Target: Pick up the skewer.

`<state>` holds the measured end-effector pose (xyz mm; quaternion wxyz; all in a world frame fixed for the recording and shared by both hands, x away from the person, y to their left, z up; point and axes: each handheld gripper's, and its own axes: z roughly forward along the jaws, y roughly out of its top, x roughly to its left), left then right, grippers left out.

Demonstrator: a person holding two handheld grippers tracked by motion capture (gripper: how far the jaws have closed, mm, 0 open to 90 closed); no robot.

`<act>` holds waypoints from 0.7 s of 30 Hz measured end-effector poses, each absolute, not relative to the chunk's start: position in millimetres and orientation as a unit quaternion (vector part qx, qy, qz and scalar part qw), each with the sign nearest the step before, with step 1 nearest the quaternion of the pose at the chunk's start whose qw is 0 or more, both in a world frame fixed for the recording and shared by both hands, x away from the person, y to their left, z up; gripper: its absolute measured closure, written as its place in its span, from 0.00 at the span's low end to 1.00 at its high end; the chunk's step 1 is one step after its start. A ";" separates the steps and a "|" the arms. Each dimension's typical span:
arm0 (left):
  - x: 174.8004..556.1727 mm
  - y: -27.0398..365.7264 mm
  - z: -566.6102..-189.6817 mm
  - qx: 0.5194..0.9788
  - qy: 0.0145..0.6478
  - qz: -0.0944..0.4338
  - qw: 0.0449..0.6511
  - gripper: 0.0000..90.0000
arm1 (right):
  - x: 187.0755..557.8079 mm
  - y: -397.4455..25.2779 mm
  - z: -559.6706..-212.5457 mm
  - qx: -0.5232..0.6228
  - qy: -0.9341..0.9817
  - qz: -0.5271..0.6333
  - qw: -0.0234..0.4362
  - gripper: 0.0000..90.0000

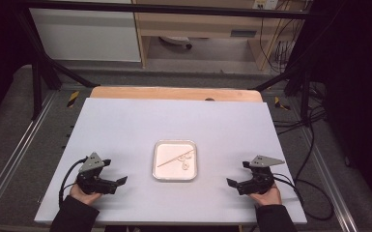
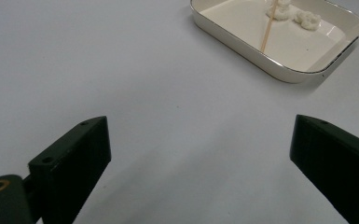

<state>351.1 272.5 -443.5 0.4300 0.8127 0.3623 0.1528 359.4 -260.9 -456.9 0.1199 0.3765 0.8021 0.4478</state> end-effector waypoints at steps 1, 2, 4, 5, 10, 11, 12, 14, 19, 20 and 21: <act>351.1 272.2 -443.6 0.814 0.362 0.153 0.429 0.05 | 359.4 -260.9 -456.8 0.377 0.801 0.449 0.120 0.01; 351.0 271.9 -443.5 0.814 0.360 0.153 0.429 0.05 | 359.3 -261.0 -456.7 0.377 0.801 0.449 0.121 0.01; 351.1 271.1 -443.2 0.815 0.360 0.153 0.428 0.05 | 358.9 -261.1 -456.1 0.377 0.800 0.451 0.119 0.01; 351.1 271.1 -443.2 0.815 0.360 0.153 0.428 0.05 | 358.9 -261.1 -456.0 0.377 0.800 0.451 0.120 0.01; 352.8 268.5 -442.5 0.816 0.358 0.154 0.426 0.05 | 359.0 -261.0 -456.1 0.376 0.800 0.451 0.120 0.01; 353.2 267.9 -442.3 0.817 0.357 0.154 0.426 0.05 | 359.1 -261.1 -456.0 0.376 0.800 0.451 0.121 0.01; 353.2 267.1 -442.2 0.816 0.358 0.154 0.427 0.05 | 359.0 -261.2 -455.9 0.376 0.800 0.451 0.121 0.01; 353.3 266.5 -441.8 0.817 0.356 0.154 0.426 0.05 | 358.9 -261.3 -455.8 0.375 0.801 0.451 0.123 0.01; 353.6 262.3 -441.0 0.819 0.354 0.154 0.424 0.05 | 359.2 -260.6 -456.5 0.374 0.801 0.451 0.122 0.01; 353.7 261.3 -440.7 0.820 0.353 0.155 0.423 0.05 | 359.3 -260.7 -456.6 0.373 0.802 0.450 0.123 0.01; 354.0 260.1 -440.4 0.820 0.353 0.155 0.423 0.05 | 359.3 -260.8 -456.6 0.373 0.802 0.450 0.123 0.01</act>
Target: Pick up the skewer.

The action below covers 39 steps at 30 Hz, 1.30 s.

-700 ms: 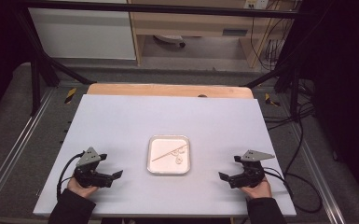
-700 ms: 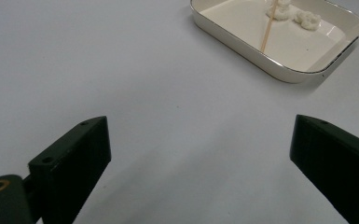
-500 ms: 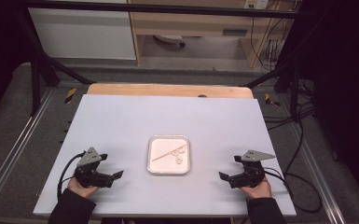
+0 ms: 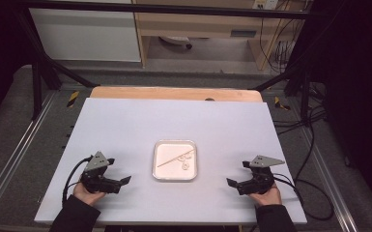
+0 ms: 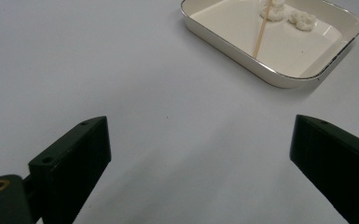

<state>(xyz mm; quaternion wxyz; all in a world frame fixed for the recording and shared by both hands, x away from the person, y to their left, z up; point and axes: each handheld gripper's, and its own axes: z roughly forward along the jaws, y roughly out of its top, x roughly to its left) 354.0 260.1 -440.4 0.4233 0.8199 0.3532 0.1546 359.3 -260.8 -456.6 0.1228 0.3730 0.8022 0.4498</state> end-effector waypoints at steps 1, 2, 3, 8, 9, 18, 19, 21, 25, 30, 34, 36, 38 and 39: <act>354.2 258.1 -439.4 0.820 0.352 0.154 0.423 0.05 | 359.2 -260.7 -456.6 0.373 0.802 0.450 0.123 0.01; 354.2 258.1 -439.4 0.820 0.352 0.154 0.423 0.06 | 359.2 -260.8 -456.6 0.373 0.802 0.450 0.122 0.01; 354.5 256.9 -438.8 0.821 0.351 0.155 0.423 0.06 | 359.2 -260.7 -456.6 0.373 0.802 0.451 0.123 0.01; 355.6 251.3 -436.6 0.822 0.351 0.154 0.421 0.06 | 359.0 -260.5 -456.7 0.374 0.802 0.449 0.122 0.01; 355.7 250.1 -436.1 0.823 0.350 0.155 0.421 0.06 | 359.0 -260.6 -456.7 0.373 0.802 0.450 0.122 0.01; 360.4 236.4 -430.8 0.829 0.344 0.152 0.414 0.06 | 358.9 -260.3 -457.0 0.373 0.804 0.447 0.121 0.01; 361.2 233.2 -429.2 0.831 0.343 0.152 0.412 0.06 | 359.0 -260.5 -457.0 0.372 0.805 0.447 0.121 0.01; 361.7 229.6 -427.5 0.832 0.340 0.152 0.411 0.06 | 359.2 -260.2 -457.3 0.371 0.805 0.446 0.121 0.01; 363.1 225.0 -424.6 0.836 0.334 0.152 0.409 0.06 | 359.1 -259.8 -457.5 0.373 0.805 0.446 0.120 0.01; 365.8 217.5 -420.1 0.837 0.329 0.151 0.409 0.06 | 359.0 -259.9 -457.6 0.372 0.806 0.445 0.121 0.01; 368.6 209.6 -417.0 0.840 0.323 0.150 0.409 0.07 | 359.3 -259.6 -458.1 0.372 0.806 0.444 0.123 0.01; 370.3 204.7 -416.1 0.842 0.319 0.150 0.408 0.07 | 359.3 -259.5 -458.1 0.372 0.805 0.445 0.122 0.01; 372.8 195.8 -415.5 0.850 0.310 0.151 0.399 0.07 | 359.3 -259.5 -458.1 0.373 0.806 0.444 0.122 0.01; 372.8 195.8 -415.5 0.850 0.310 0.151 0.399 0.07 | 359.2 -259.4 -458.1 0.373 0.805 0.445 0.121 0.01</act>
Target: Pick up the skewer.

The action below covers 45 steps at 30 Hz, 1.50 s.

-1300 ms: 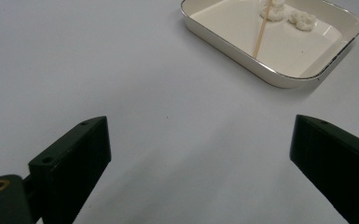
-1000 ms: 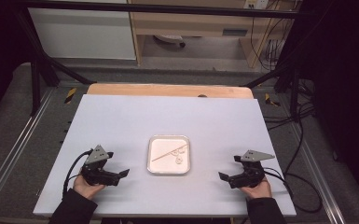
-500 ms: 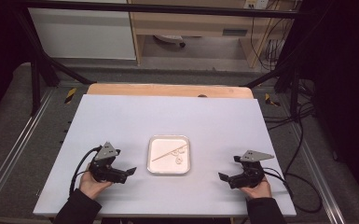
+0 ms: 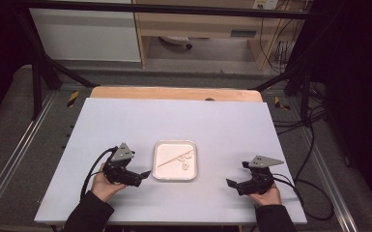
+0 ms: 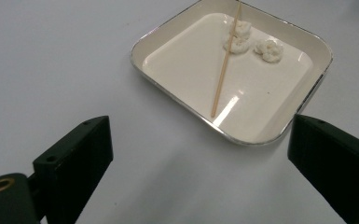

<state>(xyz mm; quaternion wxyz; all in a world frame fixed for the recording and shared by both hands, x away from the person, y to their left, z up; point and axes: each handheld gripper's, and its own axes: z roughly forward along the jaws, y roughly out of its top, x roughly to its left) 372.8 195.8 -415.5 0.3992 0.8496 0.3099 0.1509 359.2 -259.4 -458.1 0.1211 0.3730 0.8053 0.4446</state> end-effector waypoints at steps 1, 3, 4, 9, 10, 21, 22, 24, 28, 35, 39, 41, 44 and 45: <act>374.9 190.0 -415.4 0.852 0.306 0.152 0.396 0.07 | 359.2 -259.5 -458.1 0.372 0.806 0.445 0.121 0.01; 376.1 187.1 -415.6 0.853 0.305 0.150 0.396 0.08 | 359.2 -259.5 -458.1 0.372 0.806 0.445 0.121 0.01; 377.4 184.2 -415.7 0.854 0.304 0.149 0.395 0.08 | 359.3 -259.5 -458.2 0.371 0.806 0.444 0.122 0.01; 384.2 166.4 -416.3 0.861 0.297 0.147 0.386 0.11 | 359.4 -259.4 -458.3 0.371 0.807 0.443 0.121 0.01; 385.2 163.4 -416.2 0.861 0.298 0.146 0.386 0.12 | 359.6 -259.4 -458.4 0.370 0.807 0.443 0.122 0.01; 397.2 136.2 -422.7 0.872 0.296 0.144 0.363 0.27 | 359.6 -259.2 -458.8 0.370 0.808 0.442 0.120 0.01; 397.2 136.2 -422.7 0.872 0.296 0.144 0.363 0.29 | 359.6 -259.2 -458.8 0.370 0.808 0.442 0.120 0.01; 399.3 133.1 -424.2 0.871 0.298 0.143 0.362 0.30 | 359.6 -259.2 -458.7 0.370 0.808 0.442 0.119 0.01; 405.1 125.9 -426.7 0.872 0.304 0.136 0.360 0.38 | 359.6 -259.1 -458.9 0.370 0.809 0.441 0.118 0.01; 409.9 119.0 -431.6 0.875 0.300 0.140 0.353 0.54 | 359.7 -258.7 -459.2 0.371 0.809 0.441 0.117 0.01; 412.3 116.9 -434.6 0.877 0.295 0.135 0.355 0.63 | 360.1 -258.6 -459.7 0.369 0.810 0.440 0.117 0.01; 412.9 115.9 -436.5 0.878 0.294 0.133 0.354 0.68 | 360.0 -258.6 -459.8 0.370 0.810 0.439 0.117 0.01; 414.1 115.6 -438.9 0.881 0.291 0.133 0.349 0.72 | 360.0 -258.9 -459.5 0.370 0.810 0.439 0.118 0.01; 414.5 115.6 -439.3 0.881 0.291 0.132 0.349 0.74 | 360.0 -258.9 -459.5 0.370 0.810 0.439 0.118 0.01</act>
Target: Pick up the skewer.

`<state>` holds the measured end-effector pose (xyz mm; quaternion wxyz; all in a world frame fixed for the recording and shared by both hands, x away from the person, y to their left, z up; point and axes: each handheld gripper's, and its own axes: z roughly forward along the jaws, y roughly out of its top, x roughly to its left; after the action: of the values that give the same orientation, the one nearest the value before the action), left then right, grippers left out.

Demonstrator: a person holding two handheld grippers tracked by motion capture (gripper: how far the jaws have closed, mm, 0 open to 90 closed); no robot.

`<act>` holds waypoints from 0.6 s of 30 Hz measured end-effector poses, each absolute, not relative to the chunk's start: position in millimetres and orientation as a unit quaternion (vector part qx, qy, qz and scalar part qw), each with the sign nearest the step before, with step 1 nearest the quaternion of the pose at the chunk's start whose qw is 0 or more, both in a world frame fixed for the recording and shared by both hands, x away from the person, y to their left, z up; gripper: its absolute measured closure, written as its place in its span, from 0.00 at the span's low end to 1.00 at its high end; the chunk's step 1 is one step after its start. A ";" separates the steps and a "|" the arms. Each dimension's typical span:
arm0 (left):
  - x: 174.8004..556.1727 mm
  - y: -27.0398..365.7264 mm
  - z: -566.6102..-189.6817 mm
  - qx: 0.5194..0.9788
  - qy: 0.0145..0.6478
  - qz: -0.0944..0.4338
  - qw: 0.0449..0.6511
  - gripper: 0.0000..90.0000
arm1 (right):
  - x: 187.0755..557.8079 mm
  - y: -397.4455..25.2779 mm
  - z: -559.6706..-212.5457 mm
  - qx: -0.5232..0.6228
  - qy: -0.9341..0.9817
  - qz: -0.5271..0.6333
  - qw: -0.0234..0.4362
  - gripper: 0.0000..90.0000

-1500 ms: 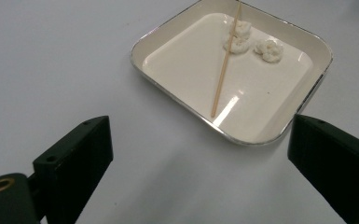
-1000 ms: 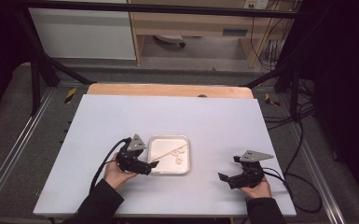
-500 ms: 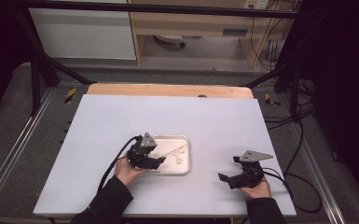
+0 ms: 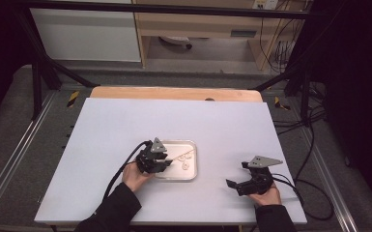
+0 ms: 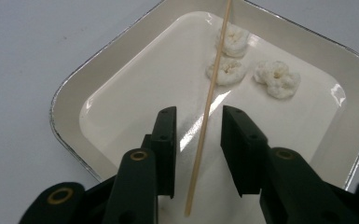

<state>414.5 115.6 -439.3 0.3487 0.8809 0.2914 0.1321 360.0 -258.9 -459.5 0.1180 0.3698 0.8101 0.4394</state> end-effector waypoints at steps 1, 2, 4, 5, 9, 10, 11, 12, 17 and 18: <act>414.8 115.5 -439.7 0.881 0.291 0.132 0.350 0.76 | 360.1 -258.9 -459.5 0.370 0.810 0.439 0.118 0.01; 415.1 115.5 -439.8 0.880 0.291 0.131 0.351 0.77 | 360.1 -258.8 -459.6 0.369 0.810 0.439 0.118 0.01; 415.2 115.5 -439.9 0.880 0.291 0.129 0.353 0.81 | 360.1 -258.7 -459.6 0.368 0.811 0.440 0.117 0.01; 415.1 115.1 -440.6 0.881 0.289 0.127 0.353 0.83 | 360.0 -258.8 -459.5 0.369 0.811 0.439 0.118 0.01; 414.9 114.2 -442.0 0.882 0.287 0.130 0.350 0.86 | 359.8 -258.8 -459.1 0.370 0.809 0.441 0.116 0.01; 415.1 114.2 -442.1 0.882 0.287 0.130 0.350 0.87 | 359.7 -258.8 -459.1 0.370 0.809 0.441 0.116 0.01; 415.2 114.2 -442.3 0.882 0.287 0.130 0.350 0.88 | 359.8 -258.7 -459.2 0.370 0.809 0.441 0.117 0.01; 415.2 114.2 -442.6 0.883 0.286 0.130 0.349 0.89 | 359.9 -258.7 -459.3 0.370 0.809 0.441 0.117 0.01; 415.7 114.3 -444.1 0.882 0.287 0.128 0.351 0.94 | 360.2 -258.7 -459.7 0.368 0.811 0.440 0.117 0.01; 415.6 114.5 -444.2 0.882 0.286 0.129 0.351 0.94 | 360.1 -258.8 -459.5 0.369 0.811 0.440 0.118 0.01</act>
<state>415.6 114.5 -444.2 0.3508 0.8821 0.2865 0.1291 360.1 -258.8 -459.5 0.1175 0.3686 0.8105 0.4397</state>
